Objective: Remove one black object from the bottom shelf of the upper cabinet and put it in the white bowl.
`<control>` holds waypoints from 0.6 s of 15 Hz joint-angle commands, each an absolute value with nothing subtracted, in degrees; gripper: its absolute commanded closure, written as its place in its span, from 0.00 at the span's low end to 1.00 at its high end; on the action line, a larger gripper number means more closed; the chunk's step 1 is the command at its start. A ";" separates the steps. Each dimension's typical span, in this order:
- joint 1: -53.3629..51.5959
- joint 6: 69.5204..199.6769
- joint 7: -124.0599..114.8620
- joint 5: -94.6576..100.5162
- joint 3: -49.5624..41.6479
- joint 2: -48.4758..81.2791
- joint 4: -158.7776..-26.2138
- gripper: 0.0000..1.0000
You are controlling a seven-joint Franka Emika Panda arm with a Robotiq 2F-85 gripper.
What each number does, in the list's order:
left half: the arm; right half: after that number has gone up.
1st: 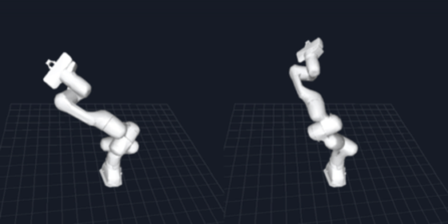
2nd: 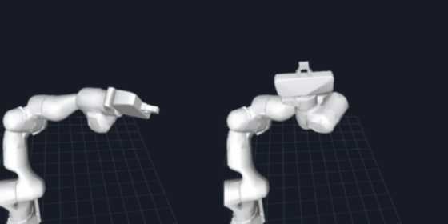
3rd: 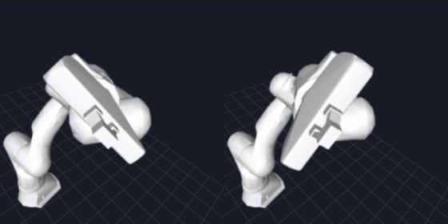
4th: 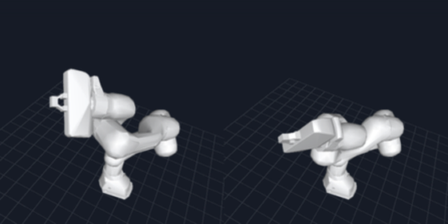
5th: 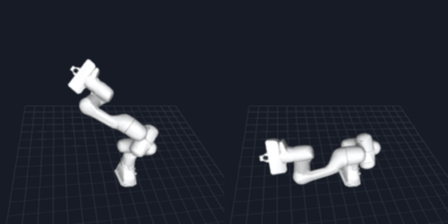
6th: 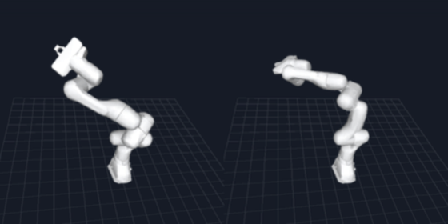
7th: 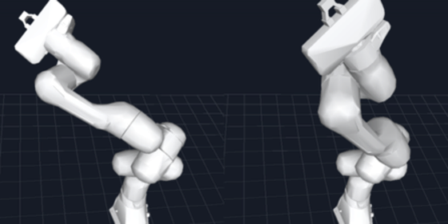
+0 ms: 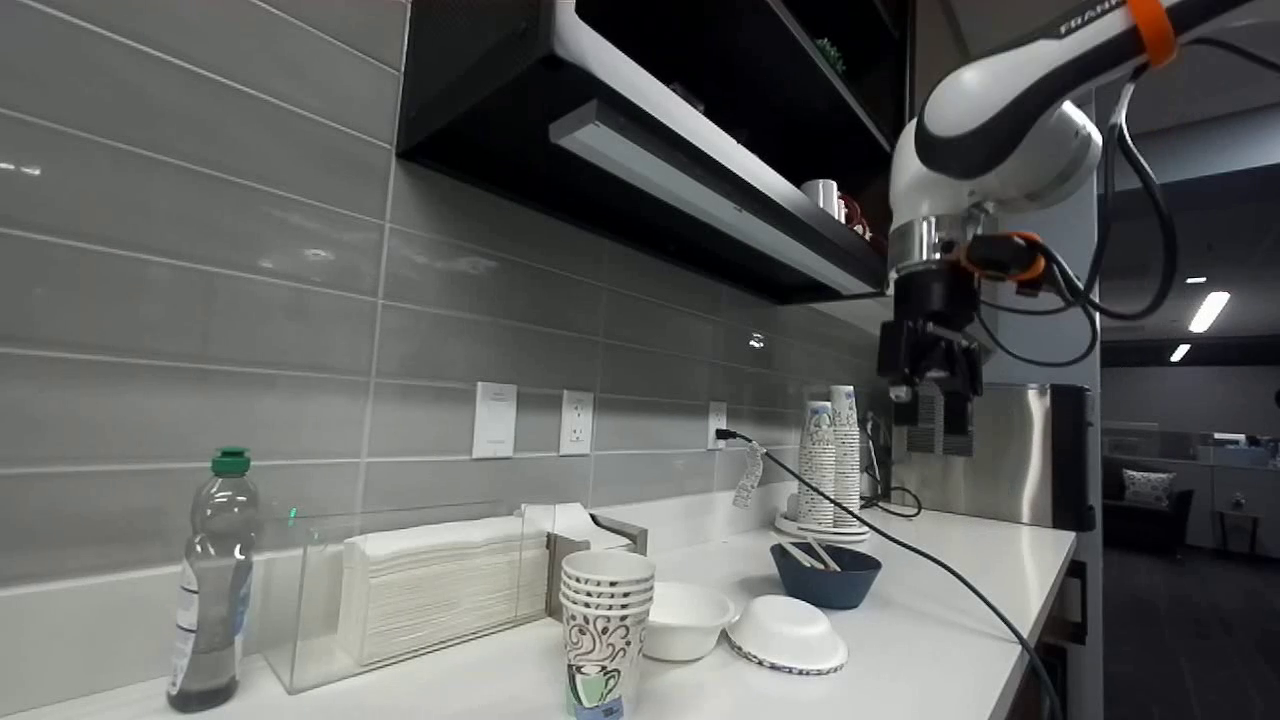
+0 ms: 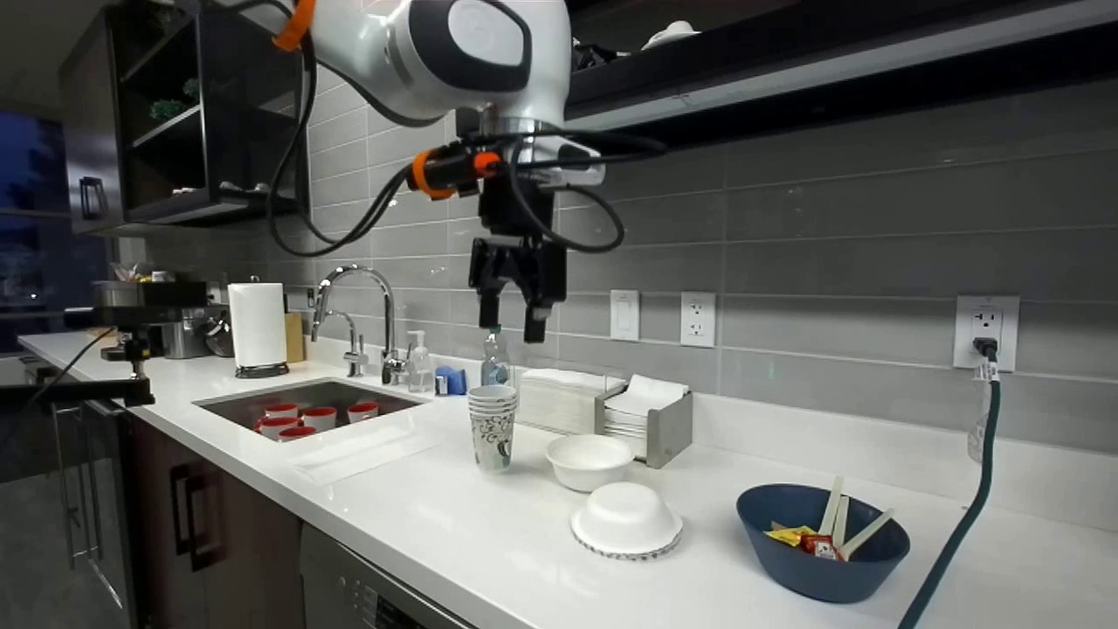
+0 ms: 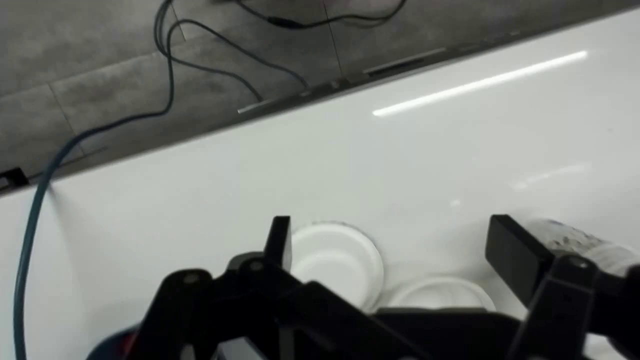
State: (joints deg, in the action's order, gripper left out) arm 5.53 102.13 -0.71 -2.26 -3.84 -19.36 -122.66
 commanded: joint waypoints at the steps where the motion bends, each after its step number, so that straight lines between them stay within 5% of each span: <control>1: 3.62 101.75 3.79 -8.43 -5.72 -19.15 -113.33 0.00; 9: 0.04 107.70 9.55 -15.06 -5.69 -17.82 -97.84 0.00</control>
